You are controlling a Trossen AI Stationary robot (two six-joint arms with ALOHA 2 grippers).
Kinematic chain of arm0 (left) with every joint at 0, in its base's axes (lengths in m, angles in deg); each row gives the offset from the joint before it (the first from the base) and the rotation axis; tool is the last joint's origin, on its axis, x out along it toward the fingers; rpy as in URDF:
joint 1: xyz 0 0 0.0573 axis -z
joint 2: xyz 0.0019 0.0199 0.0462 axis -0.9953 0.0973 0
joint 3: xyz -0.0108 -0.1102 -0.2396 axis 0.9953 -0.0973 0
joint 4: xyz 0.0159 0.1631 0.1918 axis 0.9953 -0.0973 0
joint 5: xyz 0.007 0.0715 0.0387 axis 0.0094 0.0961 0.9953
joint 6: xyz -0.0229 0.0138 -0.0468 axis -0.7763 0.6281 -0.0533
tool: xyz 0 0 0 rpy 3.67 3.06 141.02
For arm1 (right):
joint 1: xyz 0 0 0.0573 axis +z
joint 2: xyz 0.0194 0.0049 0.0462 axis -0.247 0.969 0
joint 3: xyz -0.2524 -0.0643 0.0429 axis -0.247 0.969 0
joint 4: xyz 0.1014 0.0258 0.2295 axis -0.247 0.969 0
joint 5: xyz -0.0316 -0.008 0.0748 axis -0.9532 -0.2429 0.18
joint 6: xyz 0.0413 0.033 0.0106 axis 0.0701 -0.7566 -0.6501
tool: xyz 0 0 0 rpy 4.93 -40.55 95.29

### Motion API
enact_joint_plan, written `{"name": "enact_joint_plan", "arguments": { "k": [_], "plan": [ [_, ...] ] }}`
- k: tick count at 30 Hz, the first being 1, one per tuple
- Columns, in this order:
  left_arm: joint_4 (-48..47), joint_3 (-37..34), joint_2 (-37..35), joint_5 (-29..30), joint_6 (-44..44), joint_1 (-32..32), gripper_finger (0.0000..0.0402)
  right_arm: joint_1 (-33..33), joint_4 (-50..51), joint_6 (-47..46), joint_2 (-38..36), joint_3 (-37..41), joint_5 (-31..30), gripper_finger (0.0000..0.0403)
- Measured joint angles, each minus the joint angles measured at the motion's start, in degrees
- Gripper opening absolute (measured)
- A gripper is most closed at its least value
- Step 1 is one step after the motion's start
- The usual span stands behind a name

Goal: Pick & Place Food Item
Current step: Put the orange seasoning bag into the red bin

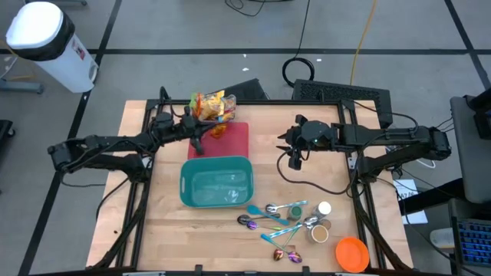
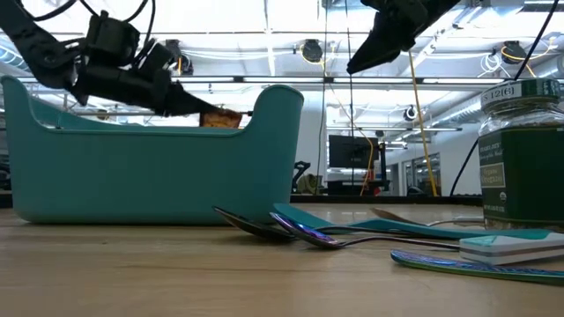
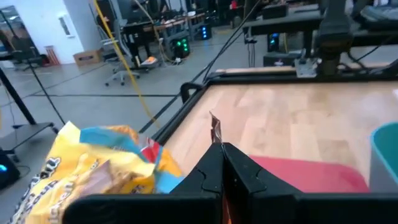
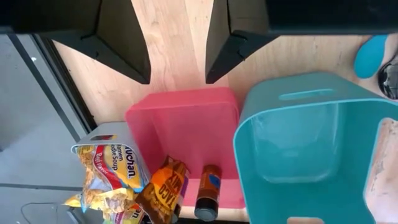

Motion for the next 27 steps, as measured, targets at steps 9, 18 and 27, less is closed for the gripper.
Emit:
{"name": "enact_joint_plan", "arguments": {
  "k": [9,18,27],
  "plan": [
    [-4.95,-0.43,0.01,-2.81,0.6,-2.46,0.0,0.0,0.02,-0.04,0.0,0.0,0.02,0.0144],
    [-8.4,-0.43,0.02,-1.21,5.49,-3.11,0.0,0.0,0.22,-0.04,0.0,0.0,0.02,0.0143],
    [-10.44,-0.43,0.02,-1.29,7.87,-3.33,0.0,0.01,0.26,-0.04,0.0,0.04,0.02,0.0143]
  ]
}}
